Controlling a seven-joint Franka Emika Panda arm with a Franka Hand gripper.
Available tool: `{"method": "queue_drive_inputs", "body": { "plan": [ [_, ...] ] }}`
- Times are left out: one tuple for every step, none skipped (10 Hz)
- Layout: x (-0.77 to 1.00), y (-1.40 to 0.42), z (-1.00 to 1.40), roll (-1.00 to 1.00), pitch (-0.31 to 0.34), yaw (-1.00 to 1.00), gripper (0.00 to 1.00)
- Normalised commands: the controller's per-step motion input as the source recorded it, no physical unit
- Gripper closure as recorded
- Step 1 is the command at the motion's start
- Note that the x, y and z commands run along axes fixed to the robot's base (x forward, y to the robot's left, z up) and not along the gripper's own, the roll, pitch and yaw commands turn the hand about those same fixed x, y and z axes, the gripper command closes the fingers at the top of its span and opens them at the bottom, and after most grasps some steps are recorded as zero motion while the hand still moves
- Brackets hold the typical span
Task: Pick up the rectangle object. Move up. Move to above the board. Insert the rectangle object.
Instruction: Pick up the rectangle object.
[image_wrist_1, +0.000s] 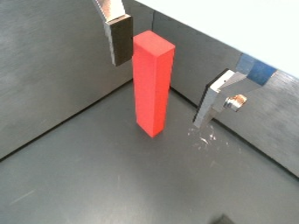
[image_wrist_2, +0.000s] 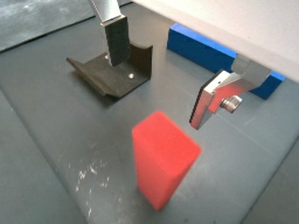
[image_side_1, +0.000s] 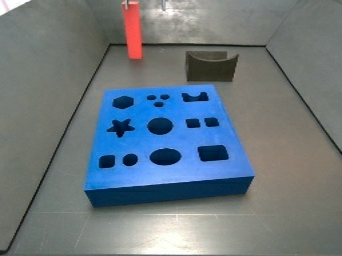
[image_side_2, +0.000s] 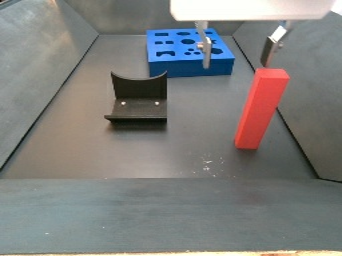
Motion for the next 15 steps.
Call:
{"method": "queue_drive_inputs", "body": {
  "plan": [
    [-0.37, 0.2, 0.03, 0.1, -0.006, 0.0, 0.0],
    [-0.48, 0.07, 0.05, 0.23, 0.0, 0.0, 0.0],
    [-0.6, 0.0, 0.0, 0.34, 0.0, 0.0, 0.0],
    [-0.62, 0.0, 0.0, 0.29, 0.0, 0.0, 0.0],
    [-0.56, 0.02, 0.0, 0.15, 0.0, 0.0, 0.0],
    [-0.4, 0.15, 0.0, 0.0, -0.12, 0.0, 0.0],
    [-0.07, 0.27, 0.0, -0.15, -0.263, 0.0, 0.0],
    [0.0, 0.32, 0.0, -0.19, -0.326, 0.01, 0.0],
    [0.0, 0.33, 0.0, -0.2, -0.311, 0.02, 0.0],
    [0.0, 0.27, -0.01, -0.09, -0.309, 0.01, 0.0],
    [0.0, 0.17, -0.08, 0.0, -0.326, 0.0, 0.0],
    [0.0, 0.02, -0.24, 0.03, -0.4, 0.0, 0.0],
    [-0.05, -0.02, -0.37, 0.2, -0.44, 0.0, 0.0],
    [-0.03, -0.07, -0.48, 0.29, -0.437, 0.0, 0.0],
    [-0.03, -0.04, -0.44, 0.29, -0.391, 0.0, 0.0]
  ]
}}
